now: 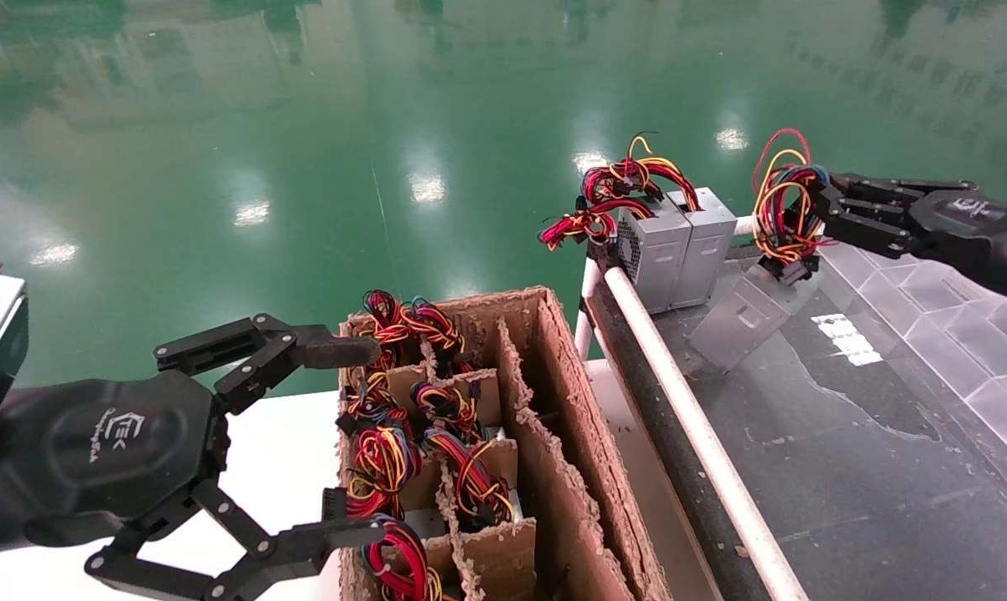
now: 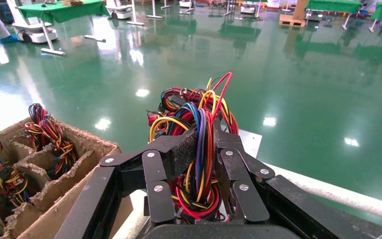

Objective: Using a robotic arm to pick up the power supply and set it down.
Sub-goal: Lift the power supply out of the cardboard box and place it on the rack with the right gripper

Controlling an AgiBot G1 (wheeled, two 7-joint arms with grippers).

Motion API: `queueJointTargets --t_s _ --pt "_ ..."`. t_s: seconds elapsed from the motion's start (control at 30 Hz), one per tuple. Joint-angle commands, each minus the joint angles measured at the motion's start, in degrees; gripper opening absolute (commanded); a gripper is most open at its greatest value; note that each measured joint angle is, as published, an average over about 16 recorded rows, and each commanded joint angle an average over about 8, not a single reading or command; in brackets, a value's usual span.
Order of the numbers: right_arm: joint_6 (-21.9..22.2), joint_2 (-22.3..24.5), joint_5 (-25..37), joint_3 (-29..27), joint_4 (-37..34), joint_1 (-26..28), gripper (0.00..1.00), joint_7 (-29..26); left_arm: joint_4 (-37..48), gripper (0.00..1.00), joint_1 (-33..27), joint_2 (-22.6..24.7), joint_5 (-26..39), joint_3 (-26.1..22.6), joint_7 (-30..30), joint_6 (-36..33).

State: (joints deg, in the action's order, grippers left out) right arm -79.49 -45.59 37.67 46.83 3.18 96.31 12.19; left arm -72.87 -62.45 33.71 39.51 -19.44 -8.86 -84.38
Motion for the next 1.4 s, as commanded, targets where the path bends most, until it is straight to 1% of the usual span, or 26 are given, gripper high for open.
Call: queueJointTargets --t_s 0.03,0.27,0.63,0.73,0.97,1.17,1.4 --pt "-0.16 0.00 -0.10 -0.07 -0.03 -0.26 0.00 0.01 0.01 1.00 0.00 0.00 0.00 0.00 0.00 0.00" --pt "3.03 -2.06 -0.17 -0.16 -0.09 -1.03 0.00 1.92 0.01 1.00 -0.01 0.00 -0.01 -0.01 0.01 0.00" --pt "11.60 -5.67 0.14 -0.20 -0.06 1.04 0.00 8.50 0.02 1.00 -0.01 0.00 -0.01 -0.02 0.01 0.00" --pt "13.63 -6.53 0.27 -0.17 -0.43 1.95 0.00 9.57 0.02 1.00 -0.01 -0.01 -0.01 -0.03 0.02 0.00" --pt "15.72 -7.58 1.19 0.45 -1.58 3.67 0.00 9.47 0.02 1.00 -0.02 -0.01 -0.02 -0.04 0.02 0.00" --pt "16.78 -7.81 2.18 1.15 -2.81 4.12 0.00 8.50 0.02 1.00 -0.02 -0.01 -0.02 -0.04 0.02 0.01" --pt "19.04 -8.08 2.73 1.54 -3.70 4.59 0.00 7.79 0.02 1.00 -0.02 -0.01 -0.03 -0.05 0.03 0.01"
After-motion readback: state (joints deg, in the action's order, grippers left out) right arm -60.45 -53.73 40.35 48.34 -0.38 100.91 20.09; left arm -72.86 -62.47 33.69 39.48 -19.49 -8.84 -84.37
